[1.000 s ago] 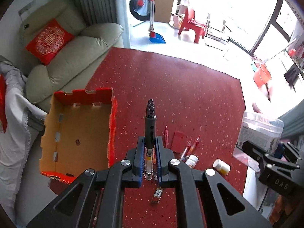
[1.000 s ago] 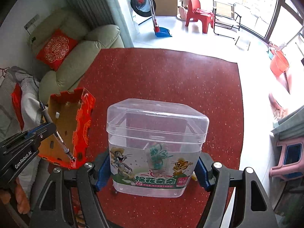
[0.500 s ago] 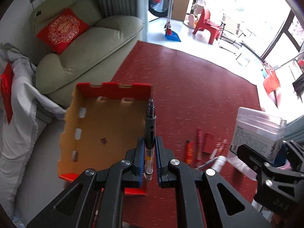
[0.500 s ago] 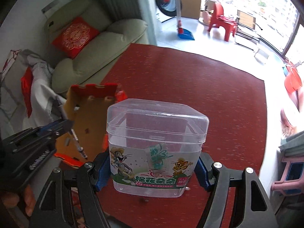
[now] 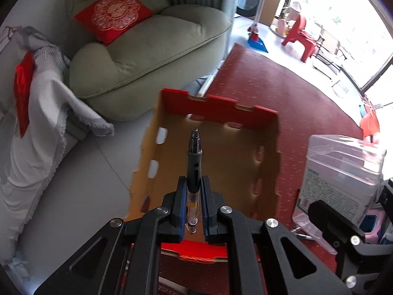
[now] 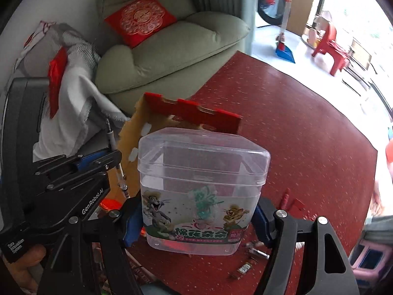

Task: Organize rigid objects
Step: 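Carry the pen and the clear container with both tools over the cardboard box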

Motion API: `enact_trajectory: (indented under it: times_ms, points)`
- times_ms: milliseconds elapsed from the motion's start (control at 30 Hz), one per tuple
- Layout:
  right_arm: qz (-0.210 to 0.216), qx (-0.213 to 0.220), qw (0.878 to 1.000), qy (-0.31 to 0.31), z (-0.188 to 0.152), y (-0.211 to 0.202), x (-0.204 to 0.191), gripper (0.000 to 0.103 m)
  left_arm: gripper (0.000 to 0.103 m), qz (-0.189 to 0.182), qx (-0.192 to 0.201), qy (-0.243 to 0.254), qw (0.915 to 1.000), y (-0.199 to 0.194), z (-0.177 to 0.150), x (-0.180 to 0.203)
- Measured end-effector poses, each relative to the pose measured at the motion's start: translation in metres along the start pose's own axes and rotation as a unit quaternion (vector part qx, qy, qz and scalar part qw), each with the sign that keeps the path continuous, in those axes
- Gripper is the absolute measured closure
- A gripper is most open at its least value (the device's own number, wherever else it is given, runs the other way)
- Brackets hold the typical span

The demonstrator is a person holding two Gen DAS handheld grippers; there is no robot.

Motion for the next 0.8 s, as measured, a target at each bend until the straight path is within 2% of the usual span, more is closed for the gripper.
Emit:
enact_trajectory:
  times_ms: [333,800]
  points:
    - [-0.006,-0.034,0.999,-0.006,0.012,0.038,-0.010,0.029,0.092,0.015,-0.028,0.002,0.9995,0.038,-0.003,-0.020]
    - [-0.025,-0.081,0.996,0.028,0.016,0.082,0.013,0.029,0.092,0.010,-0.061,0.028,0.9977,0.075,-0.001,-0.006]
Point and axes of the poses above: each gripper's, at about its wrist camera, not at the fingertips, and y roughly the way its jaws point, x to its right, z to its top, the point moved 1 cm from there along y, roughly the way its jaws point, and after that the axes turned 12 degrees about x, right-handed, at the moved point
